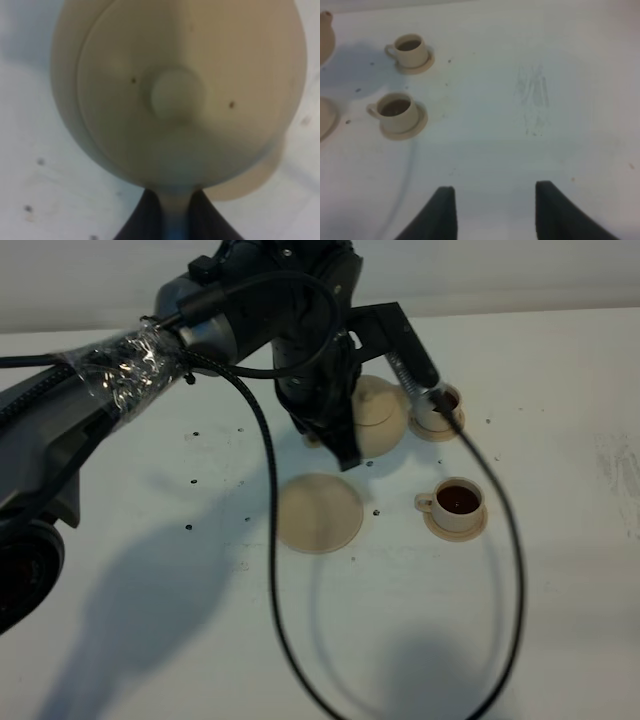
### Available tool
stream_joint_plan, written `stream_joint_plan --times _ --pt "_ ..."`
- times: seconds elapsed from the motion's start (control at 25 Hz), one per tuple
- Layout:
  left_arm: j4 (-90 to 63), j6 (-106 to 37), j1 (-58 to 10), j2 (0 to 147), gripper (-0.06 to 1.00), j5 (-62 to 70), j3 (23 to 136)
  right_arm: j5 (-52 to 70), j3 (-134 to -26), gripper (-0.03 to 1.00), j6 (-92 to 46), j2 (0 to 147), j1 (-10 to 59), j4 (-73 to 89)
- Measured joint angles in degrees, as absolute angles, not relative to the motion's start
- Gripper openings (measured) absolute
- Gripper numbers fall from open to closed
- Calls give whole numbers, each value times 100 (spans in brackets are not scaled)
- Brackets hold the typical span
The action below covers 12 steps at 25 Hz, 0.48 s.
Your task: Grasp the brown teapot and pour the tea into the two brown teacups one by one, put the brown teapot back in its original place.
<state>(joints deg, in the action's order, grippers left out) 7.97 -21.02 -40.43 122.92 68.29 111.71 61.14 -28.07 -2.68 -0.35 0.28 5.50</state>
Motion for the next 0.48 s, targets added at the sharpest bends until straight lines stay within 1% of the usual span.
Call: stream_joint_plan --times 0.16,0.24,0.48 --pt "718 -1084 -4131 12292 11 6839 11164 6114 -2807 40 -268 -35 28 550" --pt "707 -804 -4188 12273 11 6839 11047 6114 -2807 40 -268 -35 28 550" --pt "736 -112 -4258 11989 11 6818 9954 6114 -2807 40 -268 -35 28 550"
